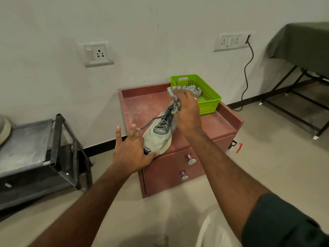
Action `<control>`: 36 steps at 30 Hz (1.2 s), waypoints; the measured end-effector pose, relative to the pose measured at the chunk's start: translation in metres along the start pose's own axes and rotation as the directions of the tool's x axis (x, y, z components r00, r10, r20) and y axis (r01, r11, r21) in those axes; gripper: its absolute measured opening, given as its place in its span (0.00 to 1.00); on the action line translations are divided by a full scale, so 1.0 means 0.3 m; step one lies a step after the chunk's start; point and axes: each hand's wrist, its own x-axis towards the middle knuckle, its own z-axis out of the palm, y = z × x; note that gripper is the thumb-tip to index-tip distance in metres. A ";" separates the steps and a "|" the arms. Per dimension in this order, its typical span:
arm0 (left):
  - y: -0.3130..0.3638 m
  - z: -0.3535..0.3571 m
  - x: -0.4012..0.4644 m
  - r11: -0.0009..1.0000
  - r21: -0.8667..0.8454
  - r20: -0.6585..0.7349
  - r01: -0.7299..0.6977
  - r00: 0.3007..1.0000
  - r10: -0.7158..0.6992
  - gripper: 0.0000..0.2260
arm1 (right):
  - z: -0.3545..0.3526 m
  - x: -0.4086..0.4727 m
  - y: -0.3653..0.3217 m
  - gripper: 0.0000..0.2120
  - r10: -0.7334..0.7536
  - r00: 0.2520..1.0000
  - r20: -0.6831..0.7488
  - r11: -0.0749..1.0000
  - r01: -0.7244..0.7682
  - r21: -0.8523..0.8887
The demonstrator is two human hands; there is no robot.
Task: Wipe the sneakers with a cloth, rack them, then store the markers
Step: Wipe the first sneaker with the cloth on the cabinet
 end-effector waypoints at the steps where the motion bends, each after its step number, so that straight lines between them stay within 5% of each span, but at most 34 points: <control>1: 0.001 0.000 -0.001 1.000 0.001 0.005 0.003 1.000 -0.003 0.39 | 0.017 0.008 -0.038 0.24 -0.091 0.994 0.053 0.995 0.093 -0.037; 3: 0.000 0.001 -0.005 1.000 -0.002 0.012 0.006 1.000 -0.006 0.38 | 0.064 0.007 -0.090 0.19 -0.144 0.935 0.324 0.927 0.241 -0.286; 6: -0.009 0.016 -0.014 0.999 -0.032 -0.002 0.004 1.000 -0.004 0.37 | 0.114 -0.015 -0.136 0.14 0.149 0.752 0.642 0.741 0.345 -0.576; 8: -0.018 0.016 -0.017 1.000 -0.024 -0.004 -0.002 1.000 0.002 0.37 | 0.128 -0.010 -0.149 0.15 0.220 0.732 0.644 0.716 0.327 -0.616; 14: -0.024 0.000 -0.009 1.000 -0.004 0.004 -0.001 1.000 0.001 0.35 | 0.131 0.001 -0.108 0.12 0.128 0.875 0.466 0.812 0.177 -0.556; 18: -0.012 0.002 0.000 0.999 0.016 0.014 0.042 0.999 -0.042 0.39 | 0.058 0.028 -0.071 0.15 0.226 0.971 0.076 0.974 -0.228 0.012; 20: -0.002 0.004 0.004 0.997 0.029 0.025 0.074 0.997 -0.074 0.44 | -0.022 0.029 -0.067 0.18 0.391 0.914 -0.106 0.907 -0.363 0.214; 22: 0.018 0.005 0.009 0.995 0.040 0.016 0.087 0.996 -0.087 0.46 | -0.113 0.003 -0.033 0.17 0.522 0.835 -0.173 0.853 -0.510 0.113; 25: 0.047 -0.006 0.009 0.994 0.042 -0.006 0.105 0.994 -0.105 0.43 | -0.220 -0.060 0.050 0.11 0.650 0.755 0.079 0.737 -0.603 -0.306; 27: 0.056 -0.010 0.008 0.992 0.051 -0.018 0.115 0.993 -0.114 0.42 | -0.265 -0.082 0.063 0.06 0.685 0.630 0.365 0.728 -0.574 -0.374; 28: 0.056 -0.009 0.007 0.992 0.059 -0.020 0.116 0.993 -0.115 0.42 | -0.276 -0.083 0.054 0.03 0.700 0.596 0.395 0.714 -0.595 -0.369; 33: 0.043 -0.009 0.005 0.991 0.056 -0.006 0.122 0.993 -0.122 0.46 | -0.245 -0.044 -0.009 0.15 0.459 0.878 -0.139 0.865 -0.477 -0.157; 36: 0.046 -0.005 0.001 0.992 0.049 -0.007 0.114 0.993 -0.114 0.46 | -0.146 -0.034 -0.010 0.15 0.283 0.959 -0.012 0.959 -0.282 0.030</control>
